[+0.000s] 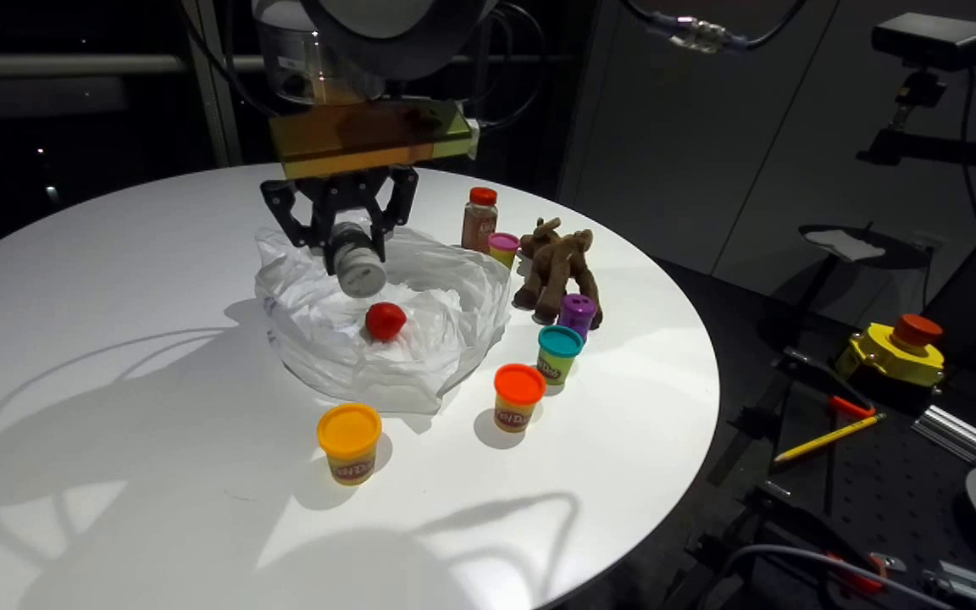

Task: Remove all the objects from the plastic bag and put them on the table

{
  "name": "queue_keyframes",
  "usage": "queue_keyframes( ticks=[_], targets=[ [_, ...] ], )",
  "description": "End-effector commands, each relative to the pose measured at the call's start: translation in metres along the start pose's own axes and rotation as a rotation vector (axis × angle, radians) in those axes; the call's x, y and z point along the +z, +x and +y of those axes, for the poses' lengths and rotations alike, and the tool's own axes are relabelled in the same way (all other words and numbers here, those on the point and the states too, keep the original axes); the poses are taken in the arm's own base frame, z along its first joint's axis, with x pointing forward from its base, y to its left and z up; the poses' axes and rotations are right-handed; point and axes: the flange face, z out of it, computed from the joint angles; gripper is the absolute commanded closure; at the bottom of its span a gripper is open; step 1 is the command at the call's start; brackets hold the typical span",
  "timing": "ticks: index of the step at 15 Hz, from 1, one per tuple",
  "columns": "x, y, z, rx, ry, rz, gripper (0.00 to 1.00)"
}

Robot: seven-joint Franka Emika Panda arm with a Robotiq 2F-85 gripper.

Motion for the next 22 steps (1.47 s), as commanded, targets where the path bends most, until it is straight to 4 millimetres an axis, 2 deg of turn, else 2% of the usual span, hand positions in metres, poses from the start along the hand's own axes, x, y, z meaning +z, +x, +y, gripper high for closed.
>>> queue_keyframes(
  ticks=[1, 8, 12, 14, 22],
  targets=[
    [-0.008, -0.044, 0.013, -0.021, -0.069, -0.034, 0.73],
    [0.01, -0.125, 0.017, -0.151, -0.11, -0.159, 0.73],
    [0.018, -0.156, 0.011, -0.249, -0.081, -0.219, 0.73],
    [0.021, -0.158, 0.007, -0.259, -0.033, -0.245, 0.73],
    [0.035, -0.13, 0.013, -0.274, 0.124, -0.436, 0.73]
  ],
)
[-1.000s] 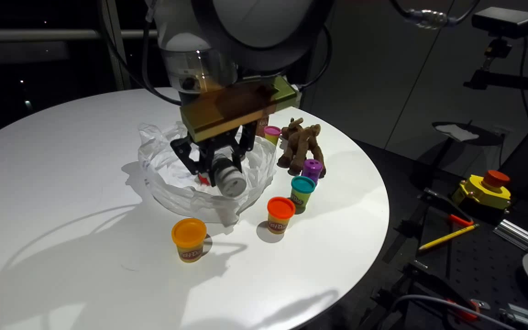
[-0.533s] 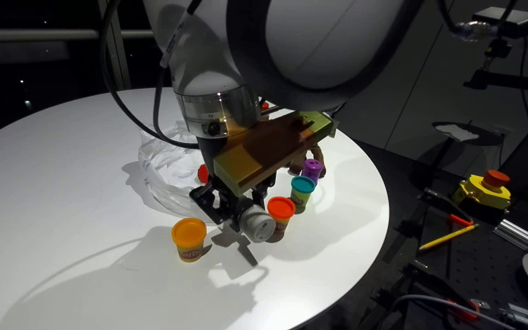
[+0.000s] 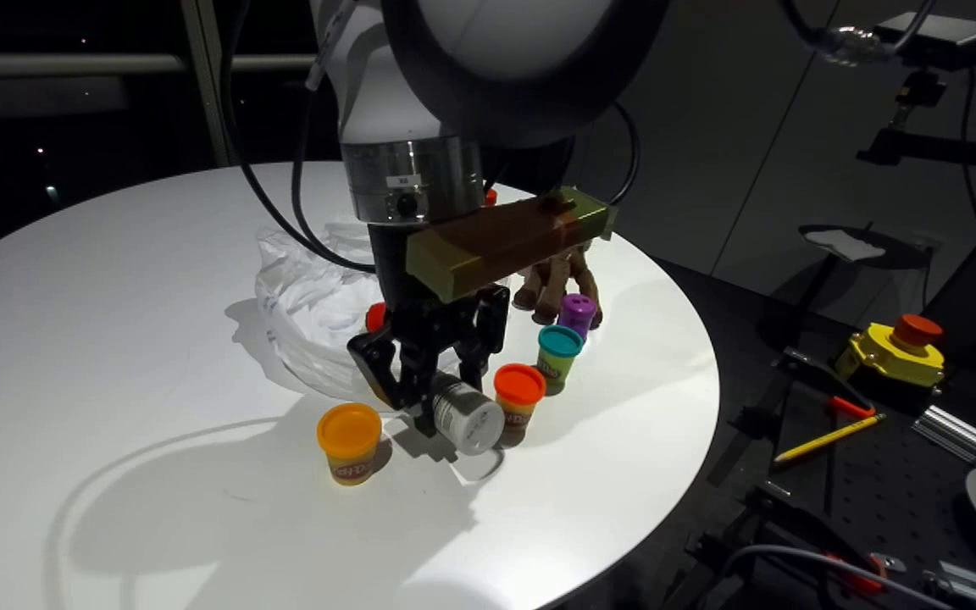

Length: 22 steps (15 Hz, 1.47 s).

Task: Remove all the objects from the plastic bag and put them on the table

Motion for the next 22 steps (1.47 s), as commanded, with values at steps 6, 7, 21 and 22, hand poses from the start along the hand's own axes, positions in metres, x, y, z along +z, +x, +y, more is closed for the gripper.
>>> queue_keyframes(
  ticks=[6, 7, 21, 22],
  targets=[
    [0.015, 0.019, -0.001, -0.054, 0.081, -0.133, 0.73],
    [0.02, 0.022, -0.002, -0.049, 0.077, -0.115, 0.73],
    [-0.01, 0.032, 0.002, -0.04, 0.104, 0.111, 0.0],
    [-0.018, 0.035, 0.004, -0.036, 0.104, 0.135, 0.01]
  ],
)
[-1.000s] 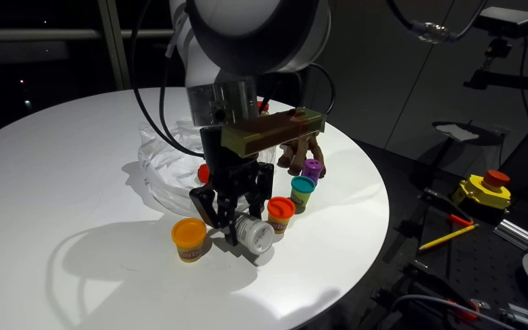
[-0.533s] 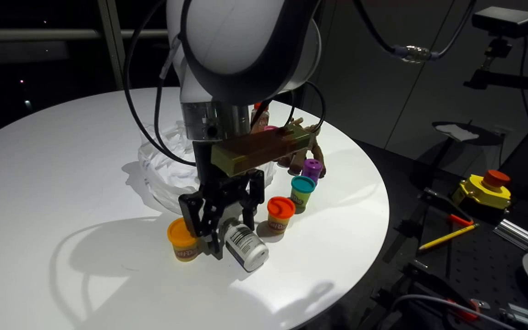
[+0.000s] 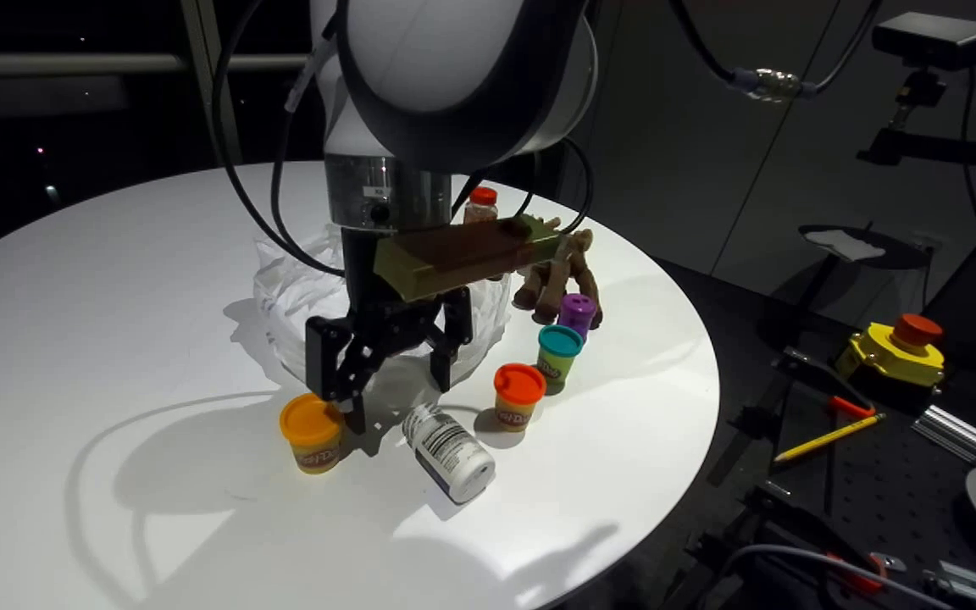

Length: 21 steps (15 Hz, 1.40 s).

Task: Remove all the objects from the plastic bag and put them on the table

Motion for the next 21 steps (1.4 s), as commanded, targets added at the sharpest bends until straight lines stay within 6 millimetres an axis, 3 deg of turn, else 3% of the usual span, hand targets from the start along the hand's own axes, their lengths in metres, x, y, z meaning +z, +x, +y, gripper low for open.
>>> queue_keyframes(
  ticks=[1, 7, 12, 16, 21],
  targets=[
    [-0.038, 0.004, 0.005, 0.007, -0.016, 0.113, 0.0],
    [-0.08, 0.043, 0.03, 0.101, -0.018, 0.194, 0.0],
    [-0.095, 0.068, 0.041, 0.114, -0.006, 0.228, 0.0],
    [-0.082, 0.09, 0.05, 0.137, -0.012, 0.198, 0.0],
    [-0.045, 0.108, 0.063, 0.157, -0.045, 0.129, 0.0]
  ],
)
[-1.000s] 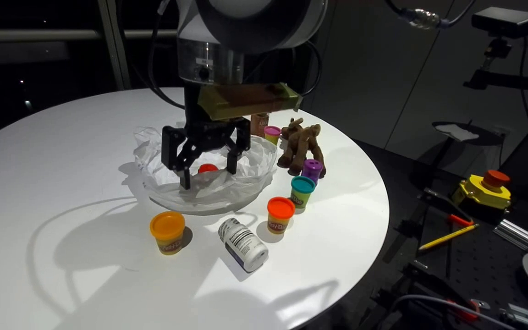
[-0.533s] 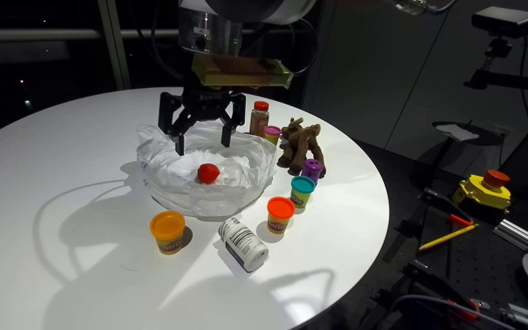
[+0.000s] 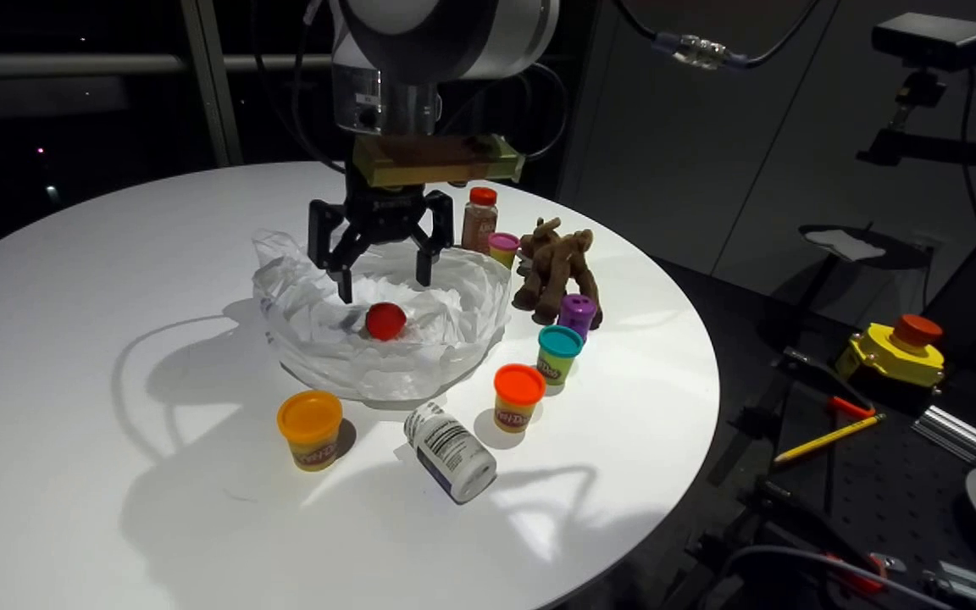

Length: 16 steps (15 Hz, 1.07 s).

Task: Remove all the objects from the plastic bag and put them on the table

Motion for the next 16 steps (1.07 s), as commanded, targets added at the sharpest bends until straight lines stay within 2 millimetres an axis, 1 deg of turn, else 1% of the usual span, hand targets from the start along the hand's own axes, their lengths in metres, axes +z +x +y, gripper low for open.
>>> queue_keyframes(
  ticks=[1, 4, 8, 9, 10, 11, 14, 16],
  targets=[
    [0.021, 0.017, -0.002, -0.007, -0.006, -0.016, 0.0],
    [0.037, 0.021, -0.003, -0.014, -0.007, -0.017, 0.0],
    [0.046, 0.025, -0.006, -0.006, -0.016, -0.011, 0.0],
    [0.048, 0.027, -0.006, -0.004, -0.016, -0.013, 0.25],
    [0.049, 0.027, -0.006, -0.001, -0.017, -0.012, 0.26],
    [0.05, 0.028, -0.006, -0.001, -0.018, -0.01, 0.32],
    [0.046, 0.028, -0.006, 0.007, -0.02, -0.004, 0.58],
    [0.038, 0.027, -0.004, 0.029, -0.016, 0.011, 0.72]
  ],
)
